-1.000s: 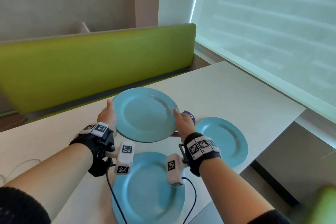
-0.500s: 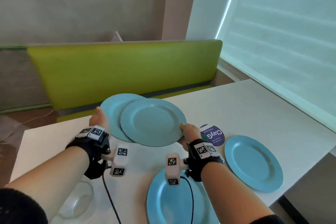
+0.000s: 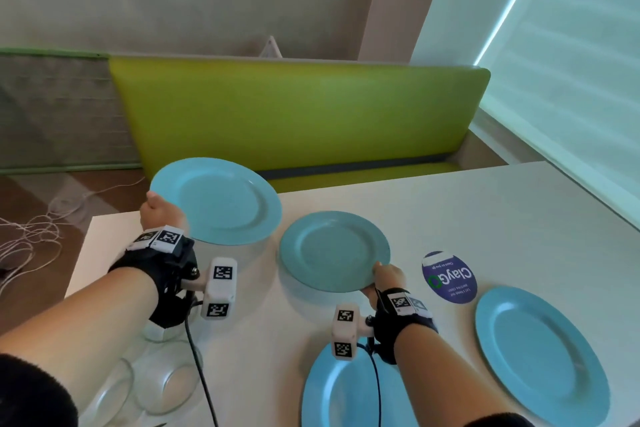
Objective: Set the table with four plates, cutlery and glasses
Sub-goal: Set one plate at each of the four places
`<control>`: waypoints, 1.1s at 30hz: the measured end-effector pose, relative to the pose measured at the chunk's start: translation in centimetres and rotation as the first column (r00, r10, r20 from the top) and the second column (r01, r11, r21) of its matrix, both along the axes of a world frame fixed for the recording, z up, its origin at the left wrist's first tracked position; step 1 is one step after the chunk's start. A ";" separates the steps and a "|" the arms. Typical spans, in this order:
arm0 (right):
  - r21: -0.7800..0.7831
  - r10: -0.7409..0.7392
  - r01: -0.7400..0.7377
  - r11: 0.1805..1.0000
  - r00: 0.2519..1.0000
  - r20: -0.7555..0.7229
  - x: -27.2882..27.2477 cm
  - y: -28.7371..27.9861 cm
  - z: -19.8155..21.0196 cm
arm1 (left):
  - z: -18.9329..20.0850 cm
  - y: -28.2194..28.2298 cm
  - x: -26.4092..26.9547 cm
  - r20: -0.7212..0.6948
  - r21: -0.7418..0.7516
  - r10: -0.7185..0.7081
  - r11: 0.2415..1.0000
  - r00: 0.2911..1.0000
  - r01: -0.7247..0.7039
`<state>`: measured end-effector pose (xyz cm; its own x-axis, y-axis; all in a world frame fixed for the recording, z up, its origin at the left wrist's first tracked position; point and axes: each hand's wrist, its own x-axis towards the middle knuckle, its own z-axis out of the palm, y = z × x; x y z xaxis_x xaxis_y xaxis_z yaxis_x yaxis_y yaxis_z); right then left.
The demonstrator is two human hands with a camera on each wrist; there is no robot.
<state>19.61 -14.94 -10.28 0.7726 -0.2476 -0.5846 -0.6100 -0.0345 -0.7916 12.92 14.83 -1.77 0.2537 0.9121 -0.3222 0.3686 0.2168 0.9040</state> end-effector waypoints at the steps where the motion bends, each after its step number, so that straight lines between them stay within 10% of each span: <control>1: 0.013 -0.018 0.018 1.000 1.000 -0.010 0.0 0.2 -0.2 | -0.1 -0.2 0.0 -0.006 -0.008 -0.006 1.000 1.000 0.006; 33: 0.037 0.110 -0.107 0.994 0.988 -0.104 3.2 3.3 -1.2 | -3.5 2.0 1.8 0.024 -0.085 0.037 0.996 0.999 -0.035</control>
<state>22.83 -11.65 -11.52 0.7273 -0.1463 -0.6705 -0.6844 -0.0815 -0.7245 14.72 16.82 -5.30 0.2303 0.8904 -0.3927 0.3362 0.3059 0.8907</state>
